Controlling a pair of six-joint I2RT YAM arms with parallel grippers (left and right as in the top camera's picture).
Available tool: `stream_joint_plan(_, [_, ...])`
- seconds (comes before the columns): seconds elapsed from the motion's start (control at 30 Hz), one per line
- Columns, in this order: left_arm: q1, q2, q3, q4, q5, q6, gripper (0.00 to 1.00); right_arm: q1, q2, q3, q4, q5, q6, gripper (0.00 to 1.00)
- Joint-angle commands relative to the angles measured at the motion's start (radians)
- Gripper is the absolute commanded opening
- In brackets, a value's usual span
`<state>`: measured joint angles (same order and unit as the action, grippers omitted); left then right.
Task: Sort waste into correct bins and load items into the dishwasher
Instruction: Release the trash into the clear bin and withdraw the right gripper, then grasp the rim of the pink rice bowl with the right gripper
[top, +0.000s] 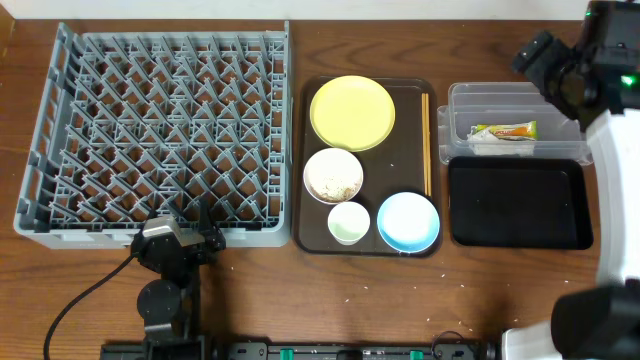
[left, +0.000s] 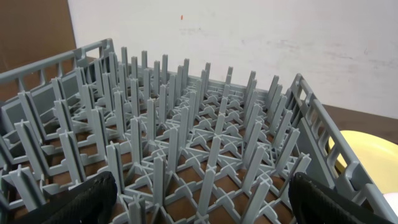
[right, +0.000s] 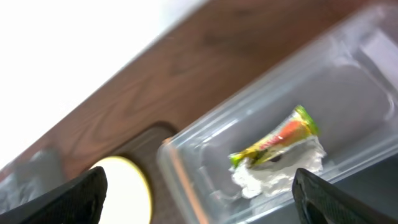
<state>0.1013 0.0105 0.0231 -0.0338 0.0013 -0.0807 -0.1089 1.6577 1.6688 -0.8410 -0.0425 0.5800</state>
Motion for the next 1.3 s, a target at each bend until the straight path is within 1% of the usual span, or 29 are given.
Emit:
stream_joint_plan(0.0, [0.004, -0.006, -0.019, -0.039, -0.010, 0.006, 0.89, 0.059, -0.045, 0.016, -0.042, -0.135, -0.195, 0.93])
stream_joint_plan(0.07, [0.004, -0.006, -0.019, -0.039, -0.010, 0.006, 0.89, 0.092, -0.045, 0.016, -0.076, -0.175, -0.231, 0.94])
stream_joint_plan(0.17, [0.004, -0.006, -0.019, -0.039, -0.010, 0.006, 0.89, 0.170, -0.032, 0.012, -0.145, -0.183, -0.257, 0.95])
stream_joint_plan(0.4, [0.004, -0.006, -0.019, -0.039, -0.010, 0.006, 0.89, 0.370, 0.009, -0.032, -0.173, -0.180, -0.299, 0.95])
stream_joint_plan(0.47, [0.004, -0.006, -0.019, -0.039, -0.010, 0.006, 0.89, 0.436, 0.039, -0.043, -0.189, -0.145, -0.305, 0.94])
stream_joint_plan(0.57, [0.004, -0.006, -0.019, -0.039, -0.010, 0.006, 0.89, 0.482, 0.078, -0.045, -0.219, -0.138, -0.305, 0.94])
stream_joint_plan(0.87, [0.004, -0.006, -0.019, -0.039, -0.010, 0.006, 0.89, 0.525, 0.177, -0.045, -0.254, -0.138, -0.305, 0.92])
stream_joint_plan(1.0, [0.004, -0.006, -0.019, -0.039, -0.010, 0.006, 0.89, 0.533, 0.196, -0.048, -0.270, -0.138, -0.314, 0.95])
stream_joint_plan(1.1, [0.004, -0.006, -0.019, -0.039, -0.010, 0.006, 0.89, 0.550, 0.207, -0.056, -0.282, -0.138, -0.352, 0.96])
stream_joint_plan(1.2, [0.004, -0.006, -0.019, -0.039, -0.010, 0.006, 0.89, 0.565, 0.216, -0.081, -0.262, -0.134, -0.360, 0.96])
stream_joint_plan(1.27, [0.004, -0.006, -0.019, -0.039, -0.010, 0.006, 0.89, 0.571, 0.223, -0.105, -0.235, -0.134, -0.359, 0.95])
